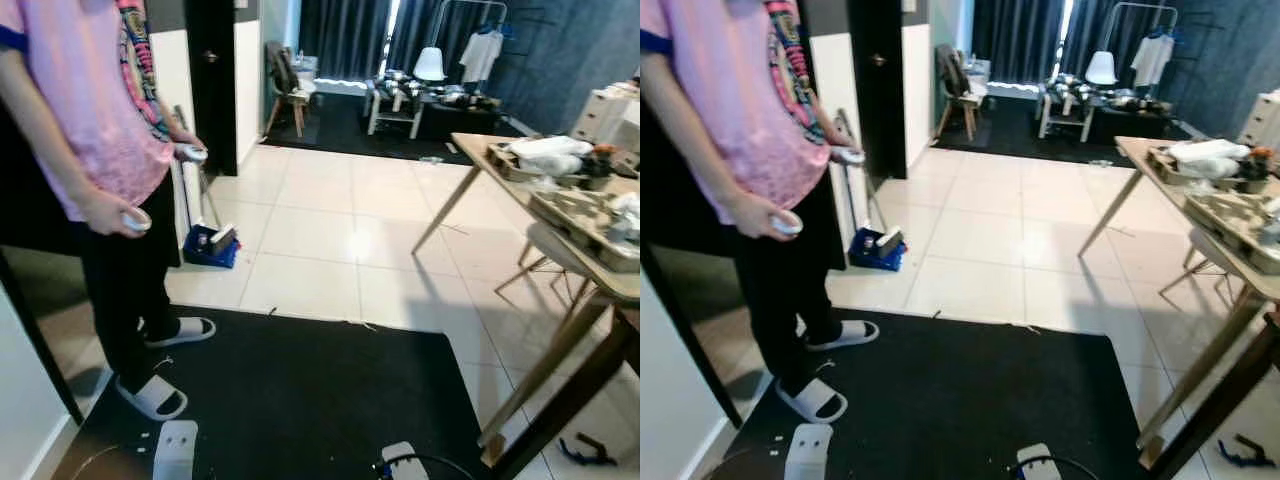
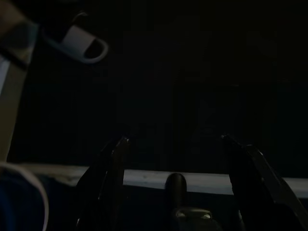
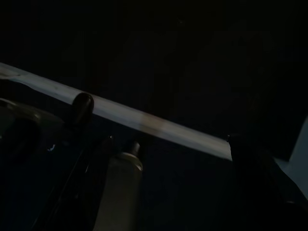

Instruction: Picking trash to rubbish bin

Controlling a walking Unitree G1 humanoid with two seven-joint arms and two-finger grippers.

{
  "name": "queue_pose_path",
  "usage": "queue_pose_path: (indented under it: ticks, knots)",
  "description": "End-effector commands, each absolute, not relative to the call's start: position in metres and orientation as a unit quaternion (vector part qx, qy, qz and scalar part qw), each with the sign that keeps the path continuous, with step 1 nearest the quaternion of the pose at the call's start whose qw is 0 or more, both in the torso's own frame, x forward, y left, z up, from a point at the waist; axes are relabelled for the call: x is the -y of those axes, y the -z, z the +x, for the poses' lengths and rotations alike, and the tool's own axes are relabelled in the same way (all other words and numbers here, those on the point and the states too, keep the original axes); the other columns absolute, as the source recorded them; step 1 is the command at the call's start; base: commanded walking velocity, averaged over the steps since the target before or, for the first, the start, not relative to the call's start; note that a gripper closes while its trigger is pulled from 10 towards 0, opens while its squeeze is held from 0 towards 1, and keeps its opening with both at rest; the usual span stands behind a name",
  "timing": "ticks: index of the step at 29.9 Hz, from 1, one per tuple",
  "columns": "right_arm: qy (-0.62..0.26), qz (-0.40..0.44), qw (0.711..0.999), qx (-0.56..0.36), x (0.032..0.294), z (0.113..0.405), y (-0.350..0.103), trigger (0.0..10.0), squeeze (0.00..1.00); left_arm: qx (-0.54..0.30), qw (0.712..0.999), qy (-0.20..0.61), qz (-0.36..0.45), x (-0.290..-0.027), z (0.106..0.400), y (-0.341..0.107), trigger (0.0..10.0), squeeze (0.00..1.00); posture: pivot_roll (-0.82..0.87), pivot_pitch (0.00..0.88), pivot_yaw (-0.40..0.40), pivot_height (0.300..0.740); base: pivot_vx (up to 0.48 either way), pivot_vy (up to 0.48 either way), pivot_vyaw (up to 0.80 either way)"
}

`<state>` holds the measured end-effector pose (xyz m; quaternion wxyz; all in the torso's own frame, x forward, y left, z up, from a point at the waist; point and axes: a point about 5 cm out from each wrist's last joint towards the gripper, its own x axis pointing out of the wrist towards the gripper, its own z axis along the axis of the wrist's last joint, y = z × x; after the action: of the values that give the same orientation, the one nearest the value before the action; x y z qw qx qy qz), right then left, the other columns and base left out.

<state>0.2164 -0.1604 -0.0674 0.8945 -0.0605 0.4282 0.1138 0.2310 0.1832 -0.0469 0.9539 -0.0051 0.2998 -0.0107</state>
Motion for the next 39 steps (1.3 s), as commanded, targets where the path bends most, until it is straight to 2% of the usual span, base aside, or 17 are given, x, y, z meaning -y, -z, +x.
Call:
queue_pose_path:
  ticks: [1, 39]
  knots:
    - [-0.106, -0.058, 0.893, -0.433, 0.1635, 0.2141, 0.0688, 10.0, 0.0, -0.301, 0.953, 0.012, -0.011, -0.1811, 0.2304, 0.0475, 10.0, 0.0, 0.03, 0.058, -0.069, 0.74, 0.289, 0.0, 0.0]
    - [-0.112, -0.061, 0.892, -0.433, 0.1617, 0.215, 0.0684, 10.0, 0.0, -0.3, 0.954, 0.01, -0.022, -0.1814, 0.2315, 0.0467, 10.0, 0.0, 0.03, 0.066, -0.07, 0.74, 0.293, 0.0, 0.0]
